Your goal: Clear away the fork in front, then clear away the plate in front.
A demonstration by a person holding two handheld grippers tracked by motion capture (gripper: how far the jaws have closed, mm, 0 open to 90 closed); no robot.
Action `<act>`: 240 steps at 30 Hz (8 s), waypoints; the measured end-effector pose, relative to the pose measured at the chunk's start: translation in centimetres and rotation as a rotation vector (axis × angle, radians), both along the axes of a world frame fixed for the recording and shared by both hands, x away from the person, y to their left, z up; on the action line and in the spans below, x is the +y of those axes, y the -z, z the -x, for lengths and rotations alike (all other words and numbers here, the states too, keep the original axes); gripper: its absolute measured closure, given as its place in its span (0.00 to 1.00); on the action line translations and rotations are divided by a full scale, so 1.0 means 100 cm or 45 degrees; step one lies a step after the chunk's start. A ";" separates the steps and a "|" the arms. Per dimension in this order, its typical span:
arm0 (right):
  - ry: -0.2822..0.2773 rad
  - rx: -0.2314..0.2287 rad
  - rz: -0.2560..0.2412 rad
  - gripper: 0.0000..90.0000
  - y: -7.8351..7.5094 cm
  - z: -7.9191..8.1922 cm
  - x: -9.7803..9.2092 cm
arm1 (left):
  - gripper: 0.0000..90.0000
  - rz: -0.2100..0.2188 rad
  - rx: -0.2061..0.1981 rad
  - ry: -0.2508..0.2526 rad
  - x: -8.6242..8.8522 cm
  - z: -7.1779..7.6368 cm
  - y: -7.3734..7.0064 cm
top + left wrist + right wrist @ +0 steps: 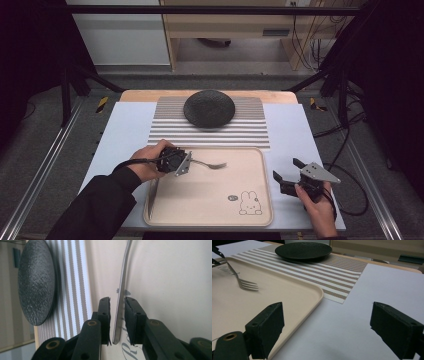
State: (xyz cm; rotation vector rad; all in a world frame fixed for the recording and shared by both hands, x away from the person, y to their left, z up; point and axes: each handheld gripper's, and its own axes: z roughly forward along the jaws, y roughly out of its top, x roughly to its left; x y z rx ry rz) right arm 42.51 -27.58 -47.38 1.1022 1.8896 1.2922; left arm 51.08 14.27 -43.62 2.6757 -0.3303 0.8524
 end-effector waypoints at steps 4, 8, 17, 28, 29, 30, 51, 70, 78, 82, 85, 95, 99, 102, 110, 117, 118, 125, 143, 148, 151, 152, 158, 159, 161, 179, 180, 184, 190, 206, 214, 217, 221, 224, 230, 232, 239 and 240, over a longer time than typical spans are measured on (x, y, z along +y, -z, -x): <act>0.001 0.001 0.000 0.14 0.000 0.000 0.000 | 0.88 0.123 0.058 -0.079 -0.004 -0.004 -0.002; 0.000 0.005 0.000 0.14 0.000 0.000 0.000 | 0.94 0.218 0.108 -0.150 -0.011 -0.006 -0.001; -0.003 0.005 0.000 0.14 0.000 0.000 0.001 | 1.00 0.369 0.176 -0.253 -0.024 -0.009 0.000; -0.005 0.005 0.002 0.14 0.001 0.000 0.001 | 1.00 0.469 0.240 -0.389 -0.032 -0.008 0.013; -0.005 0.005 0.003 0.14 0.001 0.000 0.001 | 1.00 0.470 0.247 -0.399 -0.033 -0.008 0.015; -0.005 0.006 0.002 0.14 0.001 0.000 0.001 | 1.00 0.476 0.251 -0.406 -0.034 -0.007 0.016; -0.005 0.011 0.002 0.14 0.001 0.000 0.001 | 1.00 0.528 0.323 -0.476 -0.047 -0.012 0.026; -0.008 0.011 -0.017 0.14 0.001 0.000 0.001 | 1.00 0.552 0.354 -0.485 -0.051 -0.011 0.028; -0.007 0.011 -0.014 0.14 0.000 0.000 0.001 | 1.00 0.534 0.355 -0.483 -0.051 -0.007 0.028; -0.006 0.010 -0.013 0.14 0.000 0.001 0.001 | 1.00 0.540 0.361 -0.487 -0.047 -0.001 0.029; -0.007 0.010 -0.014 0.14 0.000 0.001 0.001 | 1.00 0.546 0.361 -0.484 -0.044 0.006 0.030; -0.007 0.012 -0.013 0.13 0.000 0.001 0.001 | 1.00 0.537 0.378 -0.490 -0.029 0.020 0.033; -0.006 0.010 -0.011 0.13 0.000 0.001 0.001 | 1.00 0.539 0.385 -0.495 -0.025 0.023 0.033; -0.004 0.010 -0.013 0.13 0.000 0.001 0.001 | 1.00 0.555 0.401 -0.503 -0.023 0.025 0.033; -0.006 0.012 -0.012 0.13 0.000 0.001 0.001 | 1.00 0.592 0.436 -0.479 -0.031 0.037 0.028; -0.009 0.011 -0.011 0.13 0.000 0.001 0.001 | 1.00 0.581 0.455 -0.481 -0.034 0.047 0.032; -0.009 0.009 -0.010 0.13 0.000 0.001 0.001 | 1.00 0.576 0.453 -0.481 -0.033 0.048 0.032; -0.011 0.010 -0.010 0.13 0.000 0.000 0.001 | 1.00 0.587 0.450 -0.511 -0.024 0.049 0.032; -0.015 0.019 -0.008 0.13 0.001 0.001 0.002 | 1.00 0.587 0.499 -0.526 0.002 0.057 0.033; -0.015 0.020 -0.006 0.13 0.001 0.000 0.002 | 1.00 0.595 0.525 -0.522 0.015 0.059 0.033; -0.016 0.020 -0.004 0.13 0.001 0.000 0.002 | 1.00 0.587 0.527 -0.524 0.020 0.060 0.032; -0.016 0.019 -0.006 0.13 0.001 0.000 0.002 | 1.00 0.591 0.533 -0.526 0.022 0.061 0.032; -0.015 0.024 -0.002 0.13 0.002 0.000 0.002 | 1.00 0.577 0.545 -0.535 0.034 0.062 0.031; -0.014 0.025 -0.001 0.13 0.002 0.000 0.003 | 1.00 0.575 0.546 -0.539 0.036 0.062 0.030; -0.014 0.024 -0.002 0.13 0.002 0.000 0.003 | 1.00 0.577 0.545 -0.543 0.039 0.063 0.030; -0.016 0.027 -0.001 0.13 0.002 0.000 0.003 | 1.00 0.576 0.538 -0.576 0.058 0.064 0.030; -0.017 0.027 -0.001 0.13 0.002 0.000 0.003 | 1.00 0.579 0.537 -0.577 0.058 0.064 0.030; -0.015 0.026 -0.002 0.13 0.002 0.000 0.003 | 1.00 0.605 0.530 -0.583 0.057 0.062 0.031; -0.015 0.027 -0.003 0.13 0.002 0.000 0.003 | 1.00 0.642 0.510 -0.567 0.054 0.061 0.028; -0.018 0.021 -0.004 0.13 0.001 0.001 0.003 | 0.65 0.623 0.291 -0.504 0.027 0.056 0.016; -0.023 0.018 0.001 0.13 0.001 0.001 0.004 | 0.20 0.684 0.264 -0.523 0.020 0.045 0.007; -0.023 0.016 0.002 0.13 0.001 0.001 0.004 | 0.11 0.702 0.251 -0.506 0.016 0.037 0.000; -0.032 0.018 -0.007 0.12 0.000 0.001 0.003 | 0.09 0.717 0.279 -0.490 0.009 0.025 -0.010; -0.037 0.023 -0.002 0.11 0.000 0.001 0.005 | 0.08 0.702 0.250 -0.466 0.004 0.017 -0.020; -0.038 0.009 -0.021 0.09 -0.002 0.003 0.004 | 0.07 0.662 0.200 -0.457 0.000 0.007 -0.036; -0.042 -0.002 -0.024 0.08 -0.003 0.004 0.003 | 0.07 0.666 0.205 -0.451 0.001 0.005 -0.040; -0.050 -0.002 -0.022 0.08 -0.003 0.004 0.005 | 0.08 0.636 0.203 -0.430 0.001 -0.008 -0.052; -0.048 -0.005 -0.022 0.08 -0.004 0.004 0.005 | 0.08 0.630 0.202 -0.432 0.002 -0.010 -0.054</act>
